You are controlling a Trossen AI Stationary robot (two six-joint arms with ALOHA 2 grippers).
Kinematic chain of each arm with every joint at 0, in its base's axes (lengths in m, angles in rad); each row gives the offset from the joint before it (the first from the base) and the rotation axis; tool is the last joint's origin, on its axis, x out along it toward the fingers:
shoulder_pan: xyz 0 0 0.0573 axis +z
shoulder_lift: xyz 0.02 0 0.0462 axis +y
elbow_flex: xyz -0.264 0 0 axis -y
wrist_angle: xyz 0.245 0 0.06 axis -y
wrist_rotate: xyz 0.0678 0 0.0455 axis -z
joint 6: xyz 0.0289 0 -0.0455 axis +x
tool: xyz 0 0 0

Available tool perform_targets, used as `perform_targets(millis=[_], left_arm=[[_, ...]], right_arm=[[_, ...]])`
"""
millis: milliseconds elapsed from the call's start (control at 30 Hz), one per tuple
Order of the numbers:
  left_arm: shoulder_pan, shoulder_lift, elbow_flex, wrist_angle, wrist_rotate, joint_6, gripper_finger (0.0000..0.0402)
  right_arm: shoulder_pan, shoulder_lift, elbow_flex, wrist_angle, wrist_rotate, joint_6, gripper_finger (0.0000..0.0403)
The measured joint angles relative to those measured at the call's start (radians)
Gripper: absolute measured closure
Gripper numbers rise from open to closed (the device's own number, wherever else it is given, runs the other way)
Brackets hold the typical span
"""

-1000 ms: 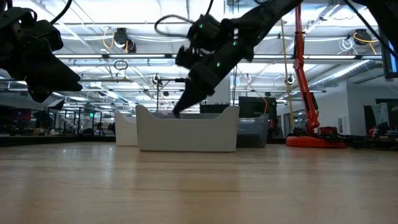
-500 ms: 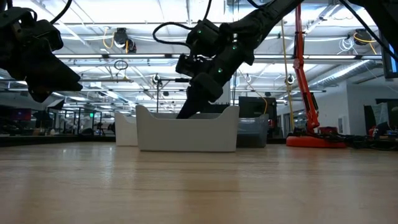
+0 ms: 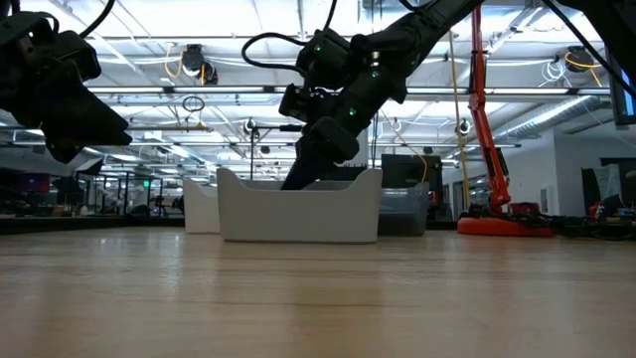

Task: Pick and place Stapler, Stapler remover, tape
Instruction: Return to Home Position

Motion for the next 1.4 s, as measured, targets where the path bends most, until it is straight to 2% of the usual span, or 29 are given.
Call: perform_targets(millis=[100, 233, 400, 533, 800, 933, 1000, 1100, 1167, 1233, 1400], left_arm=[[0.000, 0.000, 0.000, 0.023, 0.001, 0.033, 0.0282], [0.027, -0.005, 0.000, 0.079, 0.016, 0.098, 0.0282], [0.110, -0.022, 0.000, 0.161, 0.122, 0.198, 0.0282], [0.211, -0.043, 0.000, 0.219, 0.253, 0.297, 0.0282], [0.361, -0.107, 0.002, 0.176, 0.390, 0.305, 0.0282], [0.376, -0.162, 0.030, 0.104, 0.422, 0.331, 0.0282], [0.375, -0.194, 0.065, 0.007, 0.421, 0.322, 0.0282], [0.375, -0.237, 0.119, -0.132, 0.409, 0.313, 0.0282], [0.375, -0.268, 0.140, -0.158, 0.378, 0.338, 0.0282], [0.373, -0.303, 0.142, -0.164, 0.338, 0.368, 0.0282], [0.367, -0.391, 0.141, -0.264, 0.309, 0.374, 0.0282]], right_arm=[[0.000, -0.013, -0.001, 0.012, -0.002, 0.006, 0.0333], [0.007, -0.103, 0.001, 0.040, -0.002, 0.071, 0.0333], [0.007, -0.240, -0.001, -0.002, 0.001, 0.118, 0.0343], [-0.008, -0.354, 0.000, -0.073, 0.002, 0.148, 0.0348], [-0.038, -0.508, -0.030, -0.257, -0.001, 0.206, 0.0344], [-0.076, -0.566, -0.166, -0.240, -0.005, 0.284, 0.0344], [-0.095, -0.601, -0.263, -0.145, -0.021, 0.332, 0.0344], [-0.123, -0.676, -0.435, 0.056, -0.119, 0.410, 0.0346], [-0.144, -0.728, -0.540, 0.189, -0.163, 0.467, 0.0346], [-0.162, -0.791, -0.635, 0.279, -0.160, 0.520, 0.0345], [-0.212, -0.982, -0.816, 0.334, -0.162, 0.614, 0.0344]])
